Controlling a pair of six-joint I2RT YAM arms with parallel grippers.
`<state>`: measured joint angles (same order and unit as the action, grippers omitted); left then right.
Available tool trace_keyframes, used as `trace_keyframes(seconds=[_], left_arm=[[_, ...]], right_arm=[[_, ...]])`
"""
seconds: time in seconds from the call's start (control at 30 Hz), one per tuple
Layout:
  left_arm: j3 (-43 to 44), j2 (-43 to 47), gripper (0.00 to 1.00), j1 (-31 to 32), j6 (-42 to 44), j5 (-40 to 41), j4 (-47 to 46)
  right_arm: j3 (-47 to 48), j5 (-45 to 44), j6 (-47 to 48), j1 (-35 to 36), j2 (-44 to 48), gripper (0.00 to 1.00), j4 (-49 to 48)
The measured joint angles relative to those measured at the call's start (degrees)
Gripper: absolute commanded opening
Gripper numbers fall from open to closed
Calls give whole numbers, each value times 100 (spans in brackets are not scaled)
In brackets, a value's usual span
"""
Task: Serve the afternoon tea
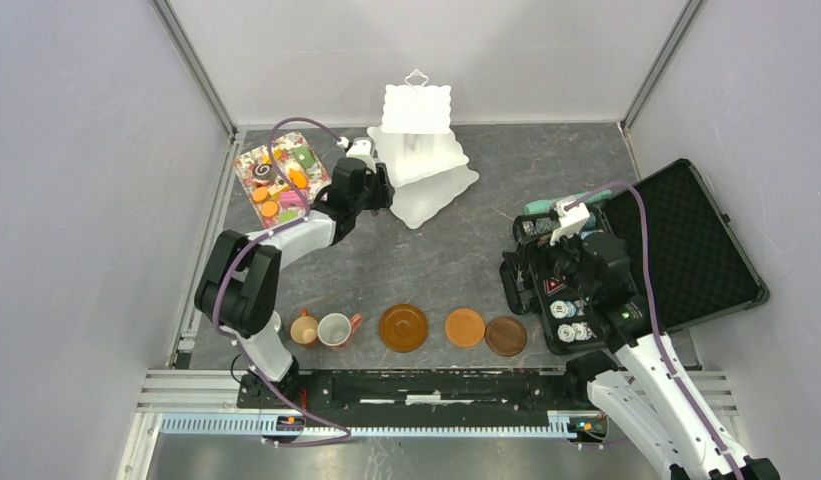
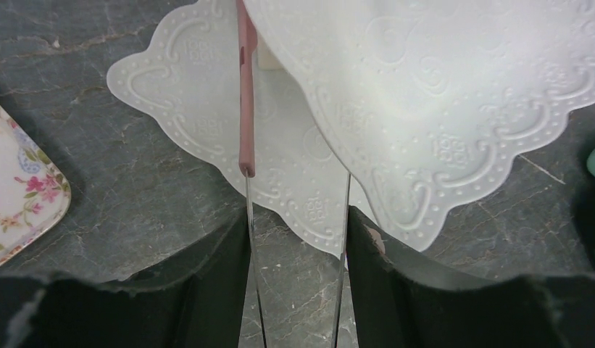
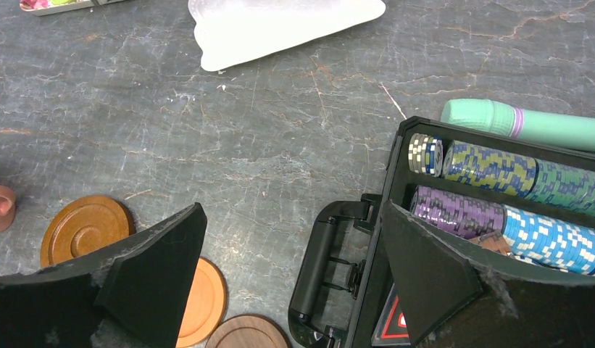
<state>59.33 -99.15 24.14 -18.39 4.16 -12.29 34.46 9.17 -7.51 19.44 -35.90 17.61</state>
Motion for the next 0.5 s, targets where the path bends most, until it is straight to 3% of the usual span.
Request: trace_keyframes(seconds=[0.27, 0.5], left_arm=[[-63, 748, 47, 0, -11, 216, 846], [-131, 1458, 44, -59, -380, 673, 2465]], right_arm=[[0, -11, 11, 0, 92, 98, 4], [-11, 28, 24, 0, 129, 98, 7]])
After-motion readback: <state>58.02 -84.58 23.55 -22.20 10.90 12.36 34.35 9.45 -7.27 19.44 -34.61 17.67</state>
